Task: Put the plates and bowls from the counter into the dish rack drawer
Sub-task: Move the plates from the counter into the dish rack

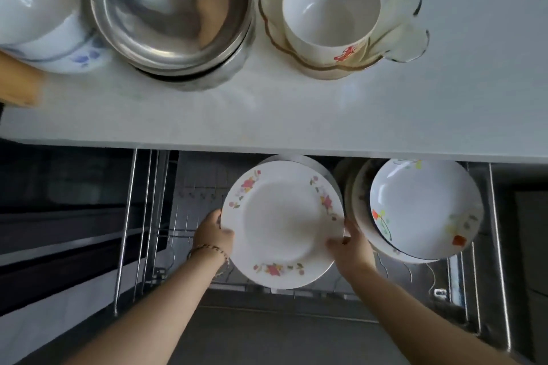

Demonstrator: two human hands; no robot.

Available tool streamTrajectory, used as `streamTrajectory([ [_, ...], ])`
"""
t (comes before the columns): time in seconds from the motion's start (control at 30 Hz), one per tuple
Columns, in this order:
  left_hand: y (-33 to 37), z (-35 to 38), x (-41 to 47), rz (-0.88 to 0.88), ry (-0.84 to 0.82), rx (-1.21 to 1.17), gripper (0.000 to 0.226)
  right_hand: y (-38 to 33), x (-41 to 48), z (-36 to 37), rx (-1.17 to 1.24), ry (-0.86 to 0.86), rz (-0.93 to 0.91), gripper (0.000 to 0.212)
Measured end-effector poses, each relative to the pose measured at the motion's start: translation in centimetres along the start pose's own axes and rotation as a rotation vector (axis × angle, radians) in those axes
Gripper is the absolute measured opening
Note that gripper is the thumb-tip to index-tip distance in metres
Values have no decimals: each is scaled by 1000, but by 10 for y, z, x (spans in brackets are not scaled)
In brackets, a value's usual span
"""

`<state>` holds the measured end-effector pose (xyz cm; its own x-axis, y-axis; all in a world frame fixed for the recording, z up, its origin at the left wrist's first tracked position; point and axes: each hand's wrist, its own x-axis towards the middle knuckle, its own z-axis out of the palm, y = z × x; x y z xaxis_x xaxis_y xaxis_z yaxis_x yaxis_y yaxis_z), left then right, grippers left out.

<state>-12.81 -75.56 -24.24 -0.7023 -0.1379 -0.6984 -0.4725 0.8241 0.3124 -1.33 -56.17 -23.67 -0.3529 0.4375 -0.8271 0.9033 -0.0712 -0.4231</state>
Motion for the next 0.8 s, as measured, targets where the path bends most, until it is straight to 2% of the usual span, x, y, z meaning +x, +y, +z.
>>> streamTrajectory([
  [0.23, 18, 21, 42, 113, -47, 142, 40, 7, 16, 27, -27, 201, 83, 52],
  [0.37, 20, 30, 52, 134, -33, 232, 42, 11, 25, 39, -93, 276, 108, 45],
  [0.5, 12, 33, 60, 148, -39, 238, 50, 14, 32, 50, -31, 298, 105, 43],
  [0.57, 10, 34, 61, 147, -58, 174, 52, 14, 32, 55, 76, 338, 140, 49],
  [0.67, 8, 34, 64, 67, -131, -90, 59, 20, 32, 62, 250, 410, 271, 63],
  [0.73, 7, 33, 72, 2, -196, -224, 66, 27, 37, 67, 360, 342, 368, 68],
  [0.8, 7, 33, 86, -60, -313, -331, 53, 30, 45, 69, 511, 202, 390, 60],
])
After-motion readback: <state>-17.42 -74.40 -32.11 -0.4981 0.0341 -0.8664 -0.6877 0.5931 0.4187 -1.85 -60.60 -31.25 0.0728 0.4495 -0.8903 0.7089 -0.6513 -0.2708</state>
